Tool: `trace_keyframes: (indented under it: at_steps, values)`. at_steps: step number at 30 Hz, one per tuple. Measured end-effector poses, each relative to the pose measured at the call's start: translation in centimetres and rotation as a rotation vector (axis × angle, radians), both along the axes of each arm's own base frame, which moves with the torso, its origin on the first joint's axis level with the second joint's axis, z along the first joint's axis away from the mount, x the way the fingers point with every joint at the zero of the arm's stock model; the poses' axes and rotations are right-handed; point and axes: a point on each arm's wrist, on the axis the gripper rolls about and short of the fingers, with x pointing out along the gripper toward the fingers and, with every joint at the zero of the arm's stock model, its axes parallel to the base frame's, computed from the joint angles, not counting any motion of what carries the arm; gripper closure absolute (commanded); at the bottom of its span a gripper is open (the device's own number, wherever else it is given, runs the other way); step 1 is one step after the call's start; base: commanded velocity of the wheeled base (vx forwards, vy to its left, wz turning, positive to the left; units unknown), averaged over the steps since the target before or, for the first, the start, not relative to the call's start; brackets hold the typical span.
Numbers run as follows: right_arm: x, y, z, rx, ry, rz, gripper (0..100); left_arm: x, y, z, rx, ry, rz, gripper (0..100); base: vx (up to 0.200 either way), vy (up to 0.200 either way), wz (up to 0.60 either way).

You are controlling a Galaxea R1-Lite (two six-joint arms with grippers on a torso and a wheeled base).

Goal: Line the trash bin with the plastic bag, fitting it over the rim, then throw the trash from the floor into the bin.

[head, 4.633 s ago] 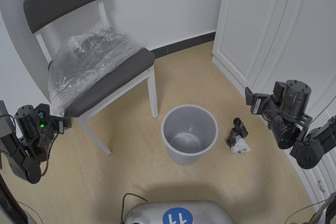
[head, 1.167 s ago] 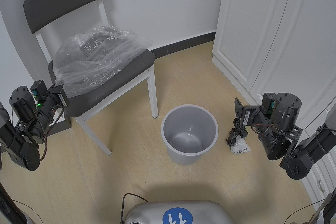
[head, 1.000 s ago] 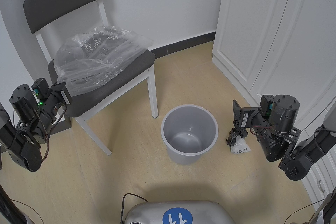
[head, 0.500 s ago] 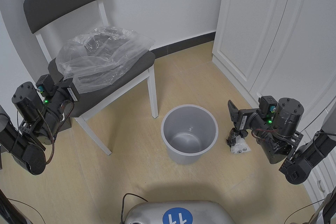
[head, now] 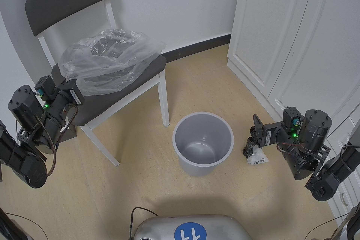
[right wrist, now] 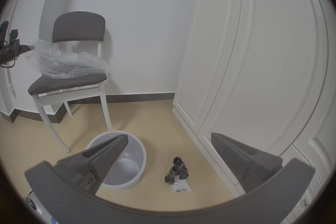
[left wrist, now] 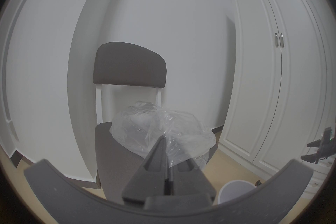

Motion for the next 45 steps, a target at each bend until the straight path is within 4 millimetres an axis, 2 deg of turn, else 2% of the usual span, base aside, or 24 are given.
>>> trace_keyframes:
  at_steps: [7,14,18,24,27,31,37,45]
  values:
    - [-0.2,-0.1,0.2,0.053,-0.013,0.006,0,-0.6,-0.4,0.5,-0.004,-0.016,-0.018,100,0.000,0.000,0.00]
    - [-0.2,0.1,1.0,0.136,-0.111,0.081,0,-0.9,-0.5,0.7,-0.005,-0.019,-0.025,100,0.000,0.000,0.00]
    - [-0.3,0.1,0.2,0.088,-0.082,0.124,0,-1.0,-0.6,0.7,-0.006,-0.021,-0.030,100,0.000,0.000,0.00]
    - [-1.3,-0.7,-0.3,-0.076,-0.053,0.115,0,-1.4,-0.9,0.9,-0.009,-0.025,-0.044,100,0.000,0.000,0.00]
    - [-1.7,-1.6,0.0,-0.085,-0.055,0.094,0,-1.6,-1.1,1.0,-0.010,-0.029,-0.053,100,0.000,0.000,0.00]
    - [-1.3,-2.5,0.6,-0.078,-0.080,0.057,0,-2.0,-1.4,1.4,-0.014,-0.040,-0.069,100,0.000,0.000,0.00]
    - [-0.1,-2.4,0.4,-0.076,-0.082,0.033,0,-2.7,-1.8,2.0,-0.020,-0.060,-0.090,100,0.000,0.000,0.00]
    - [-0.2,-2.2,-0.2,-0.086,-0.059,0.041,0,-4.0,-2.7,2.8,-0.030,-0.089,-0.140,100,0.000,0.000,0.00]
